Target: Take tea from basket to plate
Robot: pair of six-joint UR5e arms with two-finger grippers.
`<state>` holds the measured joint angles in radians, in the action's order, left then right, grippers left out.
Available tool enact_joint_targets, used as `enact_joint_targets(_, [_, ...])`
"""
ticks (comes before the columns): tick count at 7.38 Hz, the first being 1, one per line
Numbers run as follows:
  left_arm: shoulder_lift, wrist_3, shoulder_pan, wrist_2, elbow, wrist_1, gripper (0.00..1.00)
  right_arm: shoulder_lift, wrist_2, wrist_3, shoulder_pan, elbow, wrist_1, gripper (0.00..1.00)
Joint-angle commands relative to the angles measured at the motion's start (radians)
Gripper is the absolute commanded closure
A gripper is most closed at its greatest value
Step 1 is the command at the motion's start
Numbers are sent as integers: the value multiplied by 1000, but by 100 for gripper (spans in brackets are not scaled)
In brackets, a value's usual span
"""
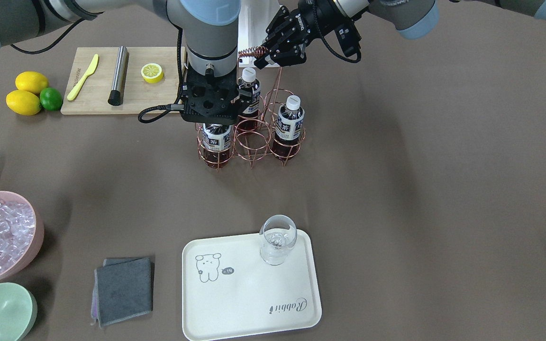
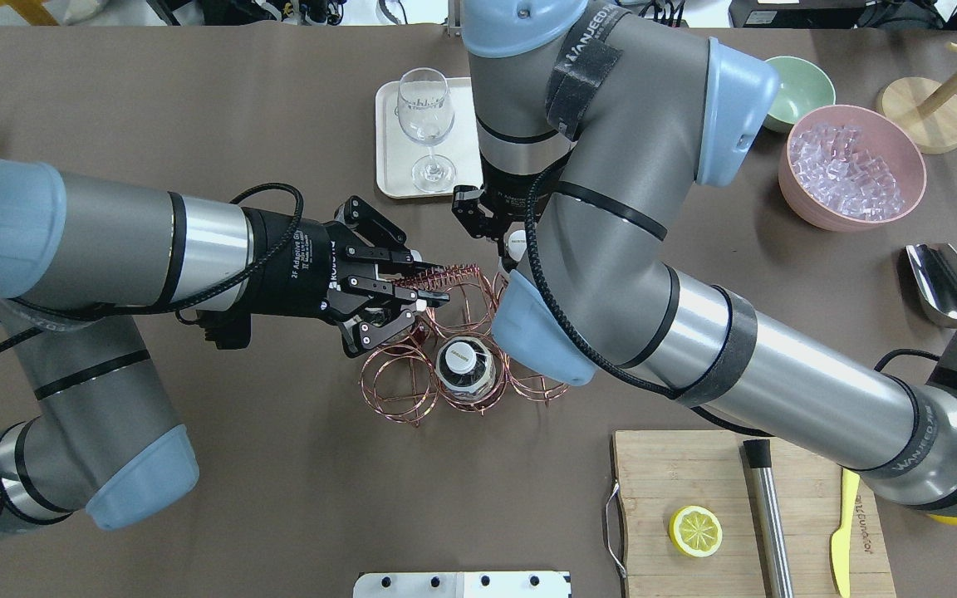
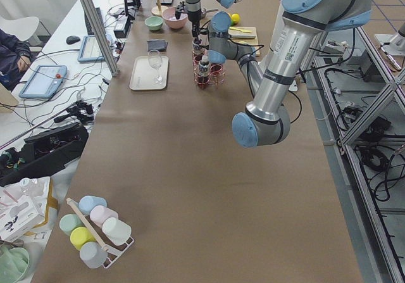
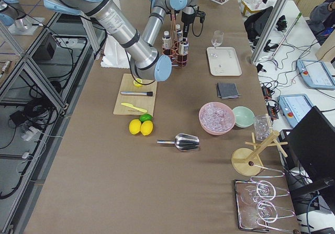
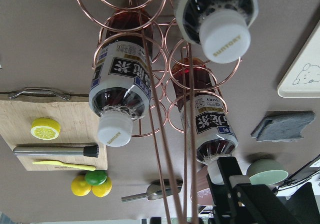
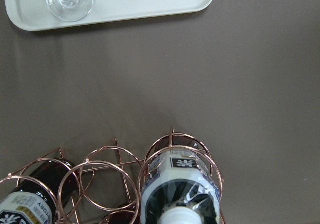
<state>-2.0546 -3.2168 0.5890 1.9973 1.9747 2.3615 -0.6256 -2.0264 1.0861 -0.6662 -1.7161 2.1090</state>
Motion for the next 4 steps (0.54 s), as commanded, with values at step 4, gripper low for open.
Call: enact_joint_targets(4, [-1, -2, 0, 0, 0, 1, 100, 4, 2, -67, -4, -169, 204, 100])
